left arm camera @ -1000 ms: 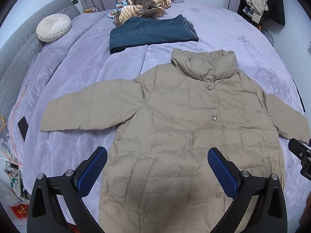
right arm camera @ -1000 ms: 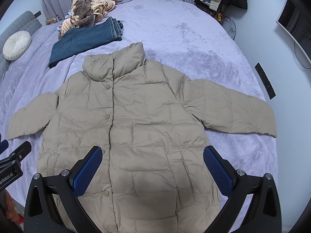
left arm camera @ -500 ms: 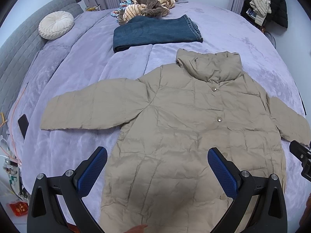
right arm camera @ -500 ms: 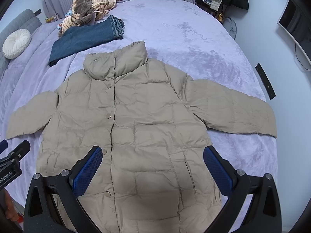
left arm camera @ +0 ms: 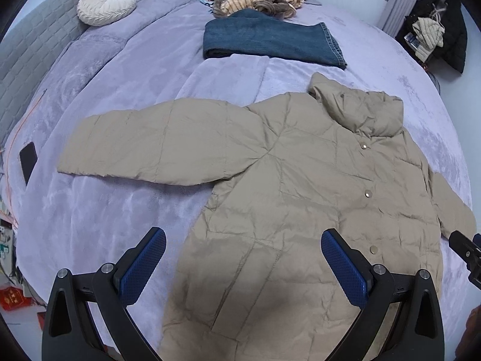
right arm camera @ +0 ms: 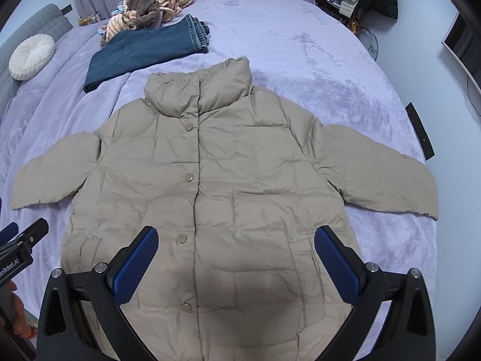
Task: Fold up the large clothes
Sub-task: 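Grasp the jacket sleeve with the left tool and lift it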
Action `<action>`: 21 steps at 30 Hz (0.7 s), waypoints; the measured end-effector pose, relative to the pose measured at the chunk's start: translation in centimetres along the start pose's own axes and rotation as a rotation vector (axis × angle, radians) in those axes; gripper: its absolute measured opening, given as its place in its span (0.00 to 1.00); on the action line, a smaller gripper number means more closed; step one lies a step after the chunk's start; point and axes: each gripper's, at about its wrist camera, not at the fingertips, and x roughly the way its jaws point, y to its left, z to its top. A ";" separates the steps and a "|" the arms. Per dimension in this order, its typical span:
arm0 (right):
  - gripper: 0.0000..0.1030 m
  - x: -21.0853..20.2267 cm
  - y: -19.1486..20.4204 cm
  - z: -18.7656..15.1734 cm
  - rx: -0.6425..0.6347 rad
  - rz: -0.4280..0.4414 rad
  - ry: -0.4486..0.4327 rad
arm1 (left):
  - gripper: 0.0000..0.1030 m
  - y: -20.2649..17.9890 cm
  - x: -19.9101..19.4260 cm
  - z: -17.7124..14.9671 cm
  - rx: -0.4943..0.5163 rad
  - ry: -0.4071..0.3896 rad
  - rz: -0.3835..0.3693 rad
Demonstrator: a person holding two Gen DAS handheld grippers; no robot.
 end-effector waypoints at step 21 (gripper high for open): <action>1.00 11.9 14.2 -0.6 -0.087 0.237 0.092 | 1.00 26.6 17.8 3.4 -0.656 -0.054 -0.303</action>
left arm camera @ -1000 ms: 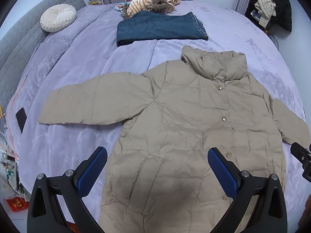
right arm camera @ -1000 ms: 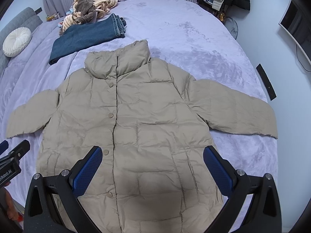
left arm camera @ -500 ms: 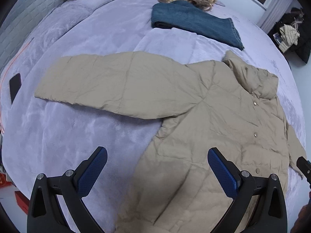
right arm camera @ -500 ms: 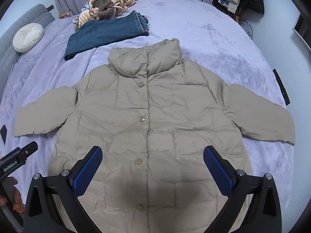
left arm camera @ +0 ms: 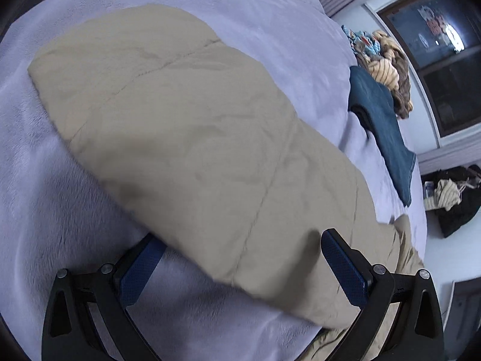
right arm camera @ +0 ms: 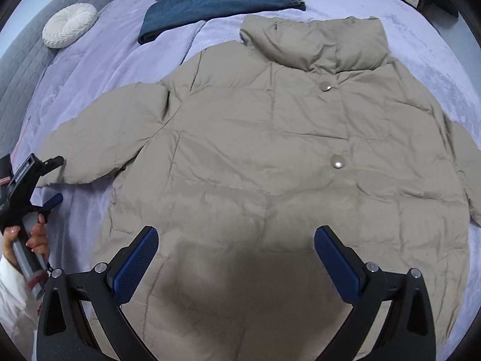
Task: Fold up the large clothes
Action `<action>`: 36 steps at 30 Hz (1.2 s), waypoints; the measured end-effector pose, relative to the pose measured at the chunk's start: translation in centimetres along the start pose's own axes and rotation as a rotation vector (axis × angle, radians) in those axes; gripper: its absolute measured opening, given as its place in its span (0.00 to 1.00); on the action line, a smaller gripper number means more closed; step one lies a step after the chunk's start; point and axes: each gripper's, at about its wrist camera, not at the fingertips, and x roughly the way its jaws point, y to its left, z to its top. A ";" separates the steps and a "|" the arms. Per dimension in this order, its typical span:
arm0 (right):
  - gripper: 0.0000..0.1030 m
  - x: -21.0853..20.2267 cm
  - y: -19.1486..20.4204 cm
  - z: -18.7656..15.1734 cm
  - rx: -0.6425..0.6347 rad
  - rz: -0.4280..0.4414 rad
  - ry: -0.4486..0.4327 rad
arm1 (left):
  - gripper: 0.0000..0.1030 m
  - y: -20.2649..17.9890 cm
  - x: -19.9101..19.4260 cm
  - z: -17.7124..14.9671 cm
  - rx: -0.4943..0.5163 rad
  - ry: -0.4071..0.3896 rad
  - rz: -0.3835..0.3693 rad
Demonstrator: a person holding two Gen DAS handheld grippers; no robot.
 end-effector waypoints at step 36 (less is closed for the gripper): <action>0.06 6.6 0.7 3.6 0.229 0.434 -0.021 | 0.09 -32.9 -4.7 -16.4 1.042 -0.143 -0.235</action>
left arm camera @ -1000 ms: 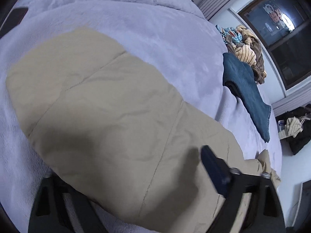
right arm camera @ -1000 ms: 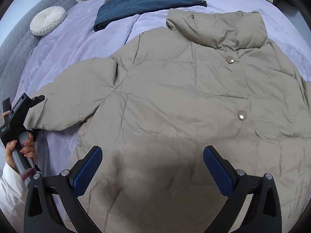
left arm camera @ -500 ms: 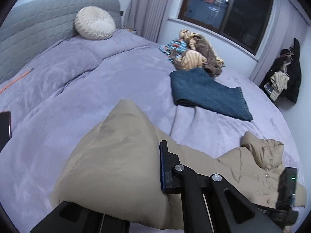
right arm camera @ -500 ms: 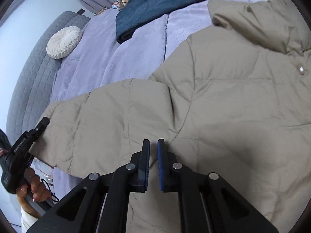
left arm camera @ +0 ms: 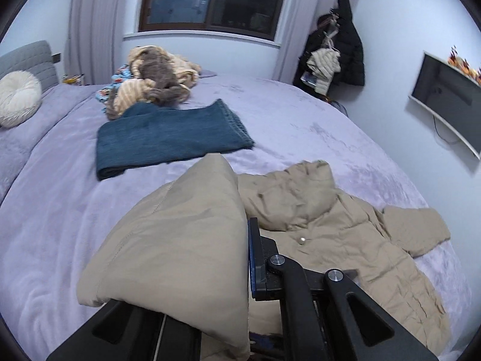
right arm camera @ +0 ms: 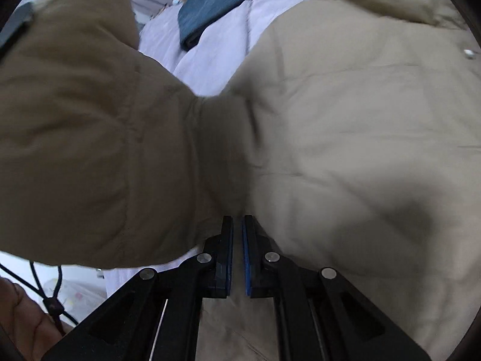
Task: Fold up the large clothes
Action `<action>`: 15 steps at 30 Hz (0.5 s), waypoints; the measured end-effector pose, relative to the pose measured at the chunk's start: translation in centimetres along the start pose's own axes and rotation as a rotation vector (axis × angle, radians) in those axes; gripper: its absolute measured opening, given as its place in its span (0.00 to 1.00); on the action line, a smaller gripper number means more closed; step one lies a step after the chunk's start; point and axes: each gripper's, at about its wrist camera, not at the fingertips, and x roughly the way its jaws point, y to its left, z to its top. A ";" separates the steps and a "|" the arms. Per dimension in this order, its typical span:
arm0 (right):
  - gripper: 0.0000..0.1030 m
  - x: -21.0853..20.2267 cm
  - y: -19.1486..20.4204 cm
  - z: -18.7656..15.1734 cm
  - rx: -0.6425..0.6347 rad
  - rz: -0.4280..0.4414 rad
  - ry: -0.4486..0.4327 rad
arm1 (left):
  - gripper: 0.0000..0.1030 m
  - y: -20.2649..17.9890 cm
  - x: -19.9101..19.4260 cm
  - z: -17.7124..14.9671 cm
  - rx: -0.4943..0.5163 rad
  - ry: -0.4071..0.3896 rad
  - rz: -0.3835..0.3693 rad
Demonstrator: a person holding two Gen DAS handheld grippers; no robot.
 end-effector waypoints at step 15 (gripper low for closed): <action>0.07 -12.7 -12.8 -2.0 0.104 -0.222 -0.166 | 0.61 -13.3 11.1 -10.5 0.380 0.259 0.153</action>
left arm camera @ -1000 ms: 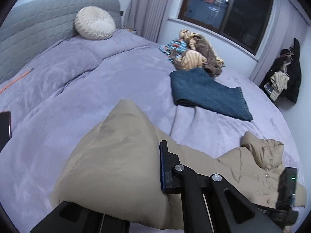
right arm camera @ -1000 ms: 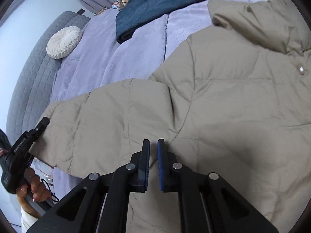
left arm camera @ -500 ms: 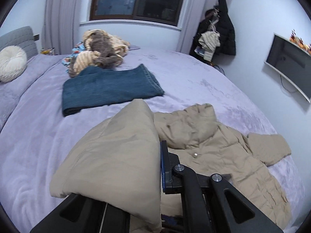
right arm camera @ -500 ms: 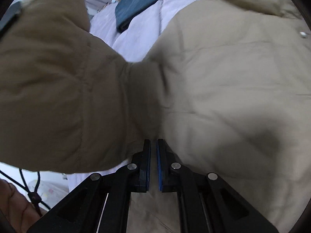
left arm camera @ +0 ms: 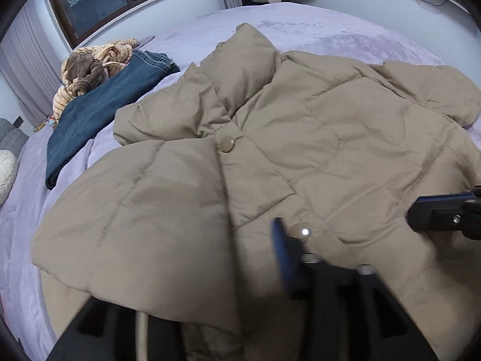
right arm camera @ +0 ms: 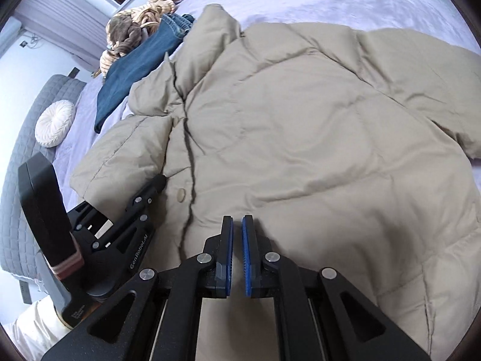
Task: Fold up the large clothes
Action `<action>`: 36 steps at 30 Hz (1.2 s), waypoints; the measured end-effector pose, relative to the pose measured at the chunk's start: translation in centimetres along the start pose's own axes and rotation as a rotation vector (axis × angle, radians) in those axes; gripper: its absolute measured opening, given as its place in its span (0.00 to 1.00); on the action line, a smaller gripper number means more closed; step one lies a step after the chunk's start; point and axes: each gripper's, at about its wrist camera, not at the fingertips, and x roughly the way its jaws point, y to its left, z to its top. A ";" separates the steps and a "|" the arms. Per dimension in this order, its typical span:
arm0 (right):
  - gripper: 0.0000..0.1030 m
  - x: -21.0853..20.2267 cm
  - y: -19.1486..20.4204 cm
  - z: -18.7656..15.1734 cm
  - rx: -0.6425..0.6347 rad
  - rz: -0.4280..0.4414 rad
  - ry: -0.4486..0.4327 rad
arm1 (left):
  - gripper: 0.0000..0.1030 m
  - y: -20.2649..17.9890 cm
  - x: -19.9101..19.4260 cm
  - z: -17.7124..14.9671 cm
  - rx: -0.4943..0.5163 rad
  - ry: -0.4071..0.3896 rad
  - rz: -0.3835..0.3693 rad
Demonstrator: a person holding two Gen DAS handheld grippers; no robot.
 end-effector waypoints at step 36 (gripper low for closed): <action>0.77 1.2 3.7 4.3 -0.051 -0.166 -0.181 | 0.35 23.5 -0.8 -11.5 -0.673 0.160 -0.036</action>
